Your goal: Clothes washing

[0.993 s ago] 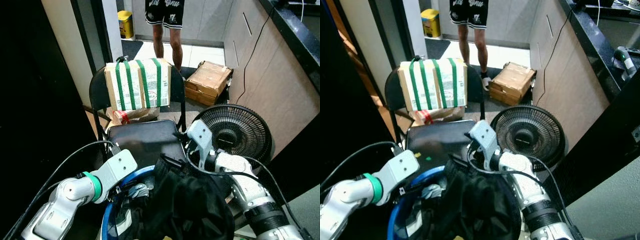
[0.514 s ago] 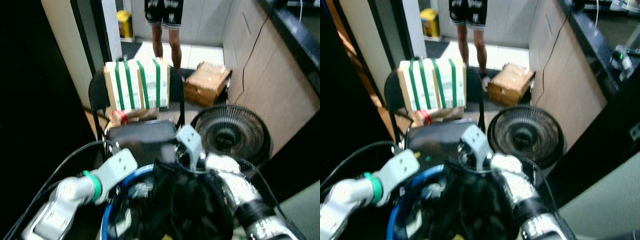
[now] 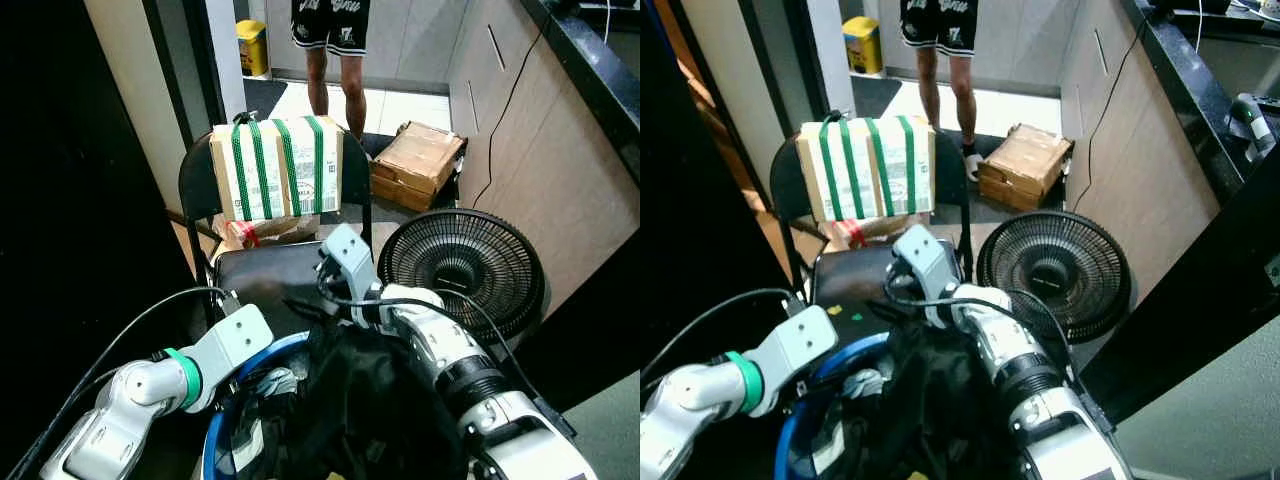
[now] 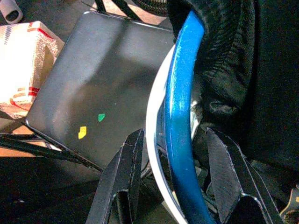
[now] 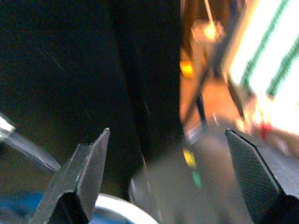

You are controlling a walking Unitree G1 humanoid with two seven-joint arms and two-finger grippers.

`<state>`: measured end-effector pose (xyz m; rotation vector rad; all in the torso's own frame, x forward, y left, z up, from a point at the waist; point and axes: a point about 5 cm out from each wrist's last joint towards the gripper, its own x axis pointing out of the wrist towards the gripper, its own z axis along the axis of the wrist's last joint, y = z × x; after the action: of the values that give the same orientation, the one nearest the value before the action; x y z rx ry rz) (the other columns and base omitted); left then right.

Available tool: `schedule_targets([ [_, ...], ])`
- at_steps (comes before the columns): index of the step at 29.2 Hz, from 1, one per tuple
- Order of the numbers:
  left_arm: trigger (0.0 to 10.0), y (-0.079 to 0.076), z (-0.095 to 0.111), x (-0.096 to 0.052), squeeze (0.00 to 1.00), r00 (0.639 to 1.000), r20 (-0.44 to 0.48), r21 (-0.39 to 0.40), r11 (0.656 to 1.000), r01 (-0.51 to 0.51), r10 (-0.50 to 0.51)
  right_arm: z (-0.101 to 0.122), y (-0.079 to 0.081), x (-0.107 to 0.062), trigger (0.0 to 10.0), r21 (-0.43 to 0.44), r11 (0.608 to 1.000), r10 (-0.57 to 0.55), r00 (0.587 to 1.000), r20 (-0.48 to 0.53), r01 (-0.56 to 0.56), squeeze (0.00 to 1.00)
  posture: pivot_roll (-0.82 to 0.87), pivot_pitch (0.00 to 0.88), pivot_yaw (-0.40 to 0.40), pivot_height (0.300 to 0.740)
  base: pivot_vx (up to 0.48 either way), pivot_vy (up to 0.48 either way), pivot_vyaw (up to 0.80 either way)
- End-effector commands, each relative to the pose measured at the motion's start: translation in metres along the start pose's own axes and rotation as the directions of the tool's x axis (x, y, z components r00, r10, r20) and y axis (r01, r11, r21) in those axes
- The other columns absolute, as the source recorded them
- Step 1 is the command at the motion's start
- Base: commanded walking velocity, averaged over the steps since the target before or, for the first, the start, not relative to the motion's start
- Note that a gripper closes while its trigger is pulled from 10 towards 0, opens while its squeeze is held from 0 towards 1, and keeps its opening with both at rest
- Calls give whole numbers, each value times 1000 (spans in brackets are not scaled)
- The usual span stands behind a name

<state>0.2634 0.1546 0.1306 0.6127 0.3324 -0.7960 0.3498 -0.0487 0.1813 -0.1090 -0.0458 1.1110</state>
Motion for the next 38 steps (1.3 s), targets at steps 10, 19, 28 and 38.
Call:
schedule_targets([
  [10,10000,-3,-4,-3,0,1000,-16,-8,1000,7,-7,-27,2,-42,10000,9,997,-69,980,-188,72,0,145,84,52,740,0,0,0],
  [19,10000,-7,-4,-2,0,999,-18,-8,999,50,-50,-49,-5,-84,10000,-12,992,-118,898,-425,125,0,134,88,68,740,0,0,0],
  [28,10000,-6,-4,0,0,998,-21,-1,998,56,-56,-42,-17,-86,10000,-38,985,-165,878,-448,166,0,125,82,77,740,0,0,0],
  [38,10000,-6,-6,-2,0,997,-33,-1,998,66,-66,-59,-9,-94,10000,-82,994,-105,772,-627,69,0,131,67,75,740,0,0,0],
])
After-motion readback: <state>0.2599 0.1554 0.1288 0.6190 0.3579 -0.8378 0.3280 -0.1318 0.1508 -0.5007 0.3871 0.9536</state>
